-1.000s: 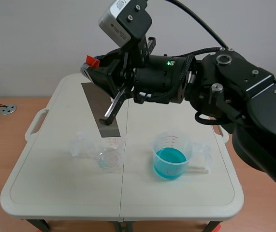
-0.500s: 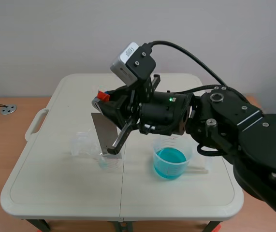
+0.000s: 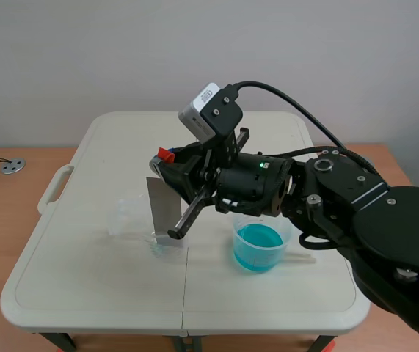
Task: Hold the metal plate by the orange handle, dip it into the blue solution, take it out and point at it, then put the plate back in the beaker on the left.
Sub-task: 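Return to the home posture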
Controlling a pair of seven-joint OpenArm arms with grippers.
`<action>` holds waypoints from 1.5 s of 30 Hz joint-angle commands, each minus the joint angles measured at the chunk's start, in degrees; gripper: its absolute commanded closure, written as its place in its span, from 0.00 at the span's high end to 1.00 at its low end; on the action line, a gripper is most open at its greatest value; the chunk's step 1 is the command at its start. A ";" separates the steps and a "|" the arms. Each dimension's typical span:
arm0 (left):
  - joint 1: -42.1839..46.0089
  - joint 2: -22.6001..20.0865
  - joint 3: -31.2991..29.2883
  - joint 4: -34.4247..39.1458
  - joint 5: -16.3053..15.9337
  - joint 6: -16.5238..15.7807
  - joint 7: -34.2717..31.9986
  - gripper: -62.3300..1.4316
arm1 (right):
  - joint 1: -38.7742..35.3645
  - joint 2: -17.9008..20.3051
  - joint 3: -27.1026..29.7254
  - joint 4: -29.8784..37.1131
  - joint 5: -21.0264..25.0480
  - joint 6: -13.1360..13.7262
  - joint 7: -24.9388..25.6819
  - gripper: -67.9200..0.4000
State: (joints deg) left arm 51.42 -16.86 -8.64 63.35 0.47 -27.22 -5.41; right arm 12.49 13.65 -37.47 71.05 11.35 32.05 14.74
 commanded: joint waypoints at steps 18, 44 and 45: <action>0.13 -0.31 -0.42 0.28 2.40 -0.35 0.39 0.72 | 3.43 0.66 1.68 0.72 0.42 -6.60 0.46 0.66; 2.43 -0.63 -13.88 20.81 -6.01 4.13 -12.24 1.00 | -15.91 17.38 10.95 20.70 8.87 -17.75 3.02 0.98; 2.80 -0.63 -14.73 23.45 -6.38 4.55 -13.29 1.00 | -17.55 18.10 11.93 22.16 8.87 -17.75 2.99 0.98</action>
State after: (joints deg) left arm 53.12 -17.67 -24.14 85.32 -5.50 -22.41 -17.61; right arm -5.08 31.20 -26.41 92.25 19.90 14.35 16.69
